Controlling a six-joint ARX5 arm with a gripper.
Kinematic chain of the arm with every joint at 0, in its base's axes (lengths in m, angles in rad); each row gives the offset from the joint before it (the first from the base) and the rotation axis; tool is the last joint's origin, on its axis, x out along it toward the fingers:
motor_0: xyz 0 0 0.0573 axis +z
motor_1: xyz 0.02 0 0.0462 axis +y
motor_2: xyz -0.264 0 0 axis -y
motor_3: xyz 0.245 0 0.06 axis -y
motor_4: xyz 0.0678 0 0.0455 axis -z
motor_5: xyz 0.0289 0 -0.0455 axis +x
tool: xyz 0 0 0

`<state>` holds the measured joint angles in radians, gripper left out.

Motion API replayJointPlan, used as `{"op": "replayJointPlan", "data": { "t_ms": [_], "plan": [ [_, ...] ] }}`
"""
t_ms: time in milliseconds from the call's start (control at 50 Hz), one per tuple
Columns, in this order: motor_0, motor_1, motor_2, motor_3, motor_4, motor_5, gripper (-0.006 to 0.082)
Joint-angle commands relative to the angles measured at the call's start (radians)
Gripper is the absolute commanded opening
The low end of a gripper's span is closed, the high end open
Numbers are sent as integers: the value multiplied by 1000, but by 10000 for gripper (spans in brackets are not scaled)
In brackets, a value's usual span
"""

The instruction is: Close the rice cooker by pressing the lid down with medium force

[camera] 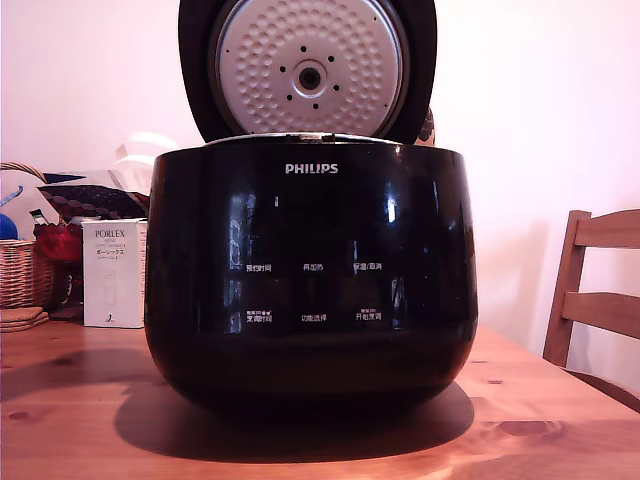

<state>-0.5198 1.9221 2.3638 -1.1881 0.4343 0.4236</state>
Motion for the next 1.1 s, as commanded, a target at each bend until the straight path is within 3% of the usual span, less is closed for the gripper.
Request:
{"op": "replayJointPlan", "data": {
  "t_ms": [0, 560, 1080],
  "plan": [
    [-13, 8, -5, -19, 9, 3, -24],
    [-90, 2, -5, -164, 31, -37, -24],
    [-77, 3, -5, -75, -28, -58, -24]
  ]
}}
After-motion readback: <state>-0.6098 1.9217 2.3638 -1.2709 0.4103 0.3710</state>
